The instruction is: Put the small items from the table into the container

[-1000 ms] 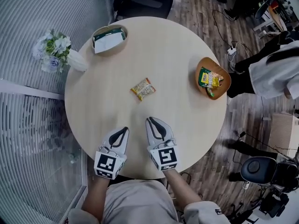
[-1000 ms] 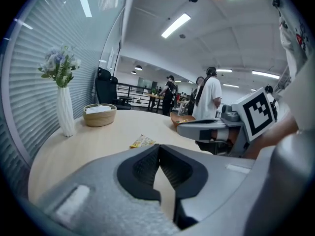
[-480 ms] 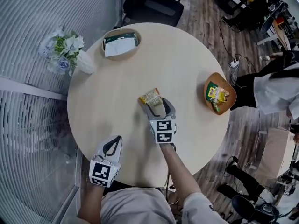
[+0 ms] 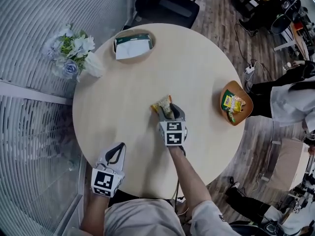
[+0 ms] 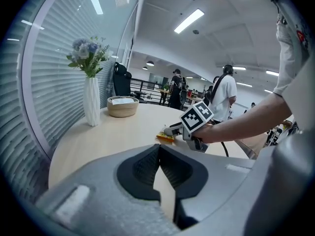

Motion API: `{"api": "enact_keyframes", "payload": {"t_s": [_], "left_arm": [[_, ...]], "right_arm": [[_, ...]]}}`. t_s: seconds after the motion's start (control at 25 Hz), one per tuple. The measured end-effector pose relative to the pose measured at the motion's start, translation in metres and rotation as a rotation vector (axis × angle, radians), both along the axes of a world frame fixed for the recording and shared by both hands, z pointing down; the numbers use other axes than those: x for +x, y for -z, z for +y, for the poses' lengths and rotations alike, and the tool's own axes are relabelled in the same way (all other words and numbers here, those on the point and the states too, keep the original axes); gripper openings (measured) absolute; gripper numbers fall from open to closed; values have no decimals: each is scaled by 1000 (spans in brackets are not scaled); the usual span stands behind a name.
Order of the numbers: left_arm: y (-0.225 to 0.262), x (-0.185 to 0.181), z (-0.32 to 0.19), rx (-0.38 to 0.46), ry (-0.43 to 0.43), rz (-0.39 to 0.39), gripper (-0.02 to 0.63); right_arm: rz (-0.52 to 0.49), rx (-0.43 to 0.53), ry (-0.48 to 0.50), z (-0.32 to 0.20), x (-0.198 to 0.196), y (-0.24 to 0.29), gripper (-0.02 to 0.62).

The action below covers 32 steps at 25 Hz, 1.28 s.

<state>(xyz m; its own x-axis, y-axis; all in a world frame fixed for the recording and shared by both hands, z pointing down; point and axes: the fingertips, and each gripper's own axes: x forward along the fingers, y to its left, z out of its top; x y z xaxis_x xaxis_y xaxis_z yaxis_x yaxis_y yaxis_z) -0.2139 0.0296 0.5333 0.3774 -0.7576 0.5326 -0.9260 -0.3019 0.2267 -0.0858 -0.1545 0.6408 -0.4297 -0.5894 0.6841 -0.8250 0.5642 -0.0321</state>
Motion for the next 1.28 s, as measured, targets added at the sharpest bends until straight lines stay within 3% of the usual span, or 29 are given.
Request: {"api": "enact_keyframes", "payload": {"t_s": [0.12,0.36,0.72,1.0,1.28], "left_arm": [[-1,0,-2,6,-9,-3,-11],[0,9,-1,6,-27,2,-11],[8,28,-4,12,-72,0,-9],[8,66,-6,15,-150,-1,-9],[8,100,-8,12,-192,-4,-9]], "right_arm": [[-24,-10,11,4,-5,3,147],[-46,-10,27,8,-5,10,118],[-81,138,-26,-10,38,72,109],[-68,268,-190,-49,146,129,104],[-59,252,-478,-74,293,126,100]]}}
